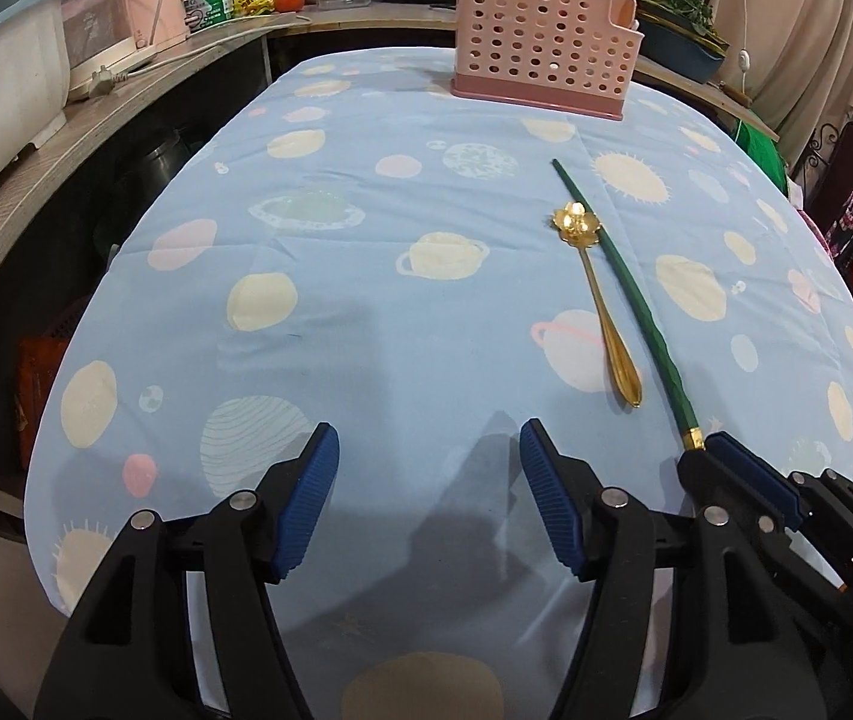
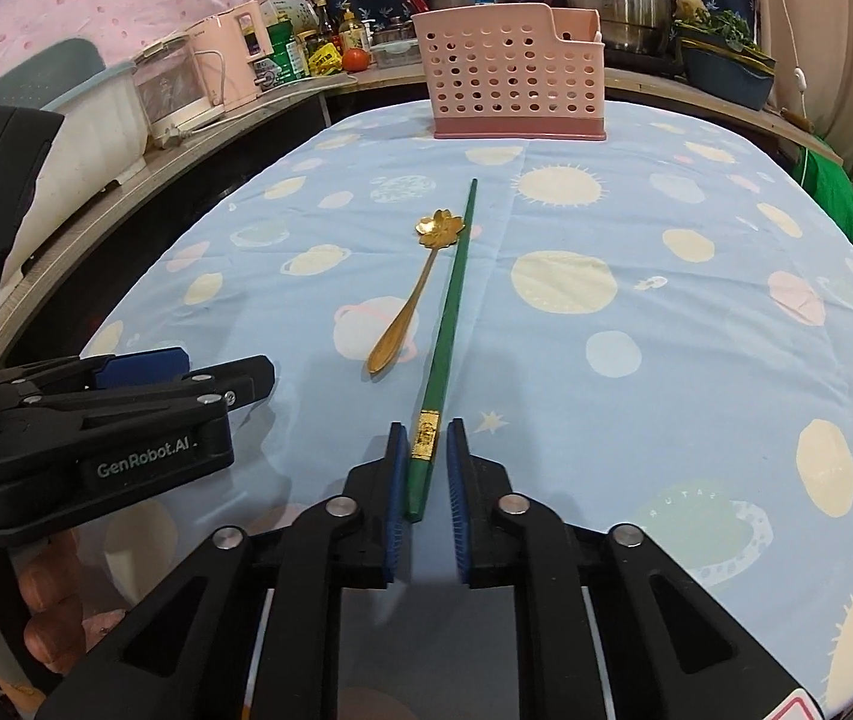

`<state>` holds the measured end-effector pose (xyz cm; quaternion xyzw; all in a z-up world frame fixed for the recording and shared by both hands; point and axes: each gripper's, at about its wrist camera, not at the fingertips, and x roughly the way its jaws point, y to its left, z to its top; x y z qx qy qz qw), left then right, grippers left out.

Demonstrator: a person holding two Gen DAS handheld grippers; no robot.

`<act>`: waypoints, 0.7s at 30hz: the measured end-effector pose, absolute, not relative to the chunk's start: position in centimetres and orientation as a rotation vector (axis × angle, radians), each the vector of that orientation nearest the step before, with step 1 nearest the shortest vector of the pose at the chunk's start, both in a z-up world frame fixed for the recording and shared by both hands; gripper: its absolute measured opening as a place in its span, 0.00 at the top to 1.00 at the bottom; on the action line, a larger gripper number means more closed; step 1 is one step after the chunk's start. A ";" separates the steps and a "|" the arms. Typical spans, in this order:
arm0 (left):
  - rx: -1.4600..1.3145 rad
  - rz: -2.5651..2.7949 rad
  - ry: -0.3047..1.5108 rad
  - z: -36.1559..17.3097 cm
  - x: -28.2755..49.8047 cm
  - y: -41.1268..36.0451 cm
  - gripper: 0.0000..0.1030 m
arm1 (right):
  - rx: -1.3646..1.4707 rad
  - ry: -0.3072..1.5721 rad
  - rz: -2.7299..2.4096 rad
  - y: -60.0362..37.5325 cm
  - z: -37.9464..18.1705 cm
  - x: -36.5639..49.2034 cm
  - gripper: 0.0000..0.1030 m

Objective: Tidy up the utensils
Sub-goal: 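Grasp the green chopstick with the right tool while the left tool grasps the gold spoon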

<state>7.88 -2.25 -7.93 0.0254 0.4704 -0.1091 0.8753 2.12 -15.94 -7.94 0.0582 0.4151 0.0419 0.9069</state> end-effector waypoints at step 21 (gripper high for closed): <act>0.030 -0.341 0.966 -7.3 8.4 -7.1 0.29 | 0.283 0.830 -0.050 -22.6 -7.9 2.1 0.93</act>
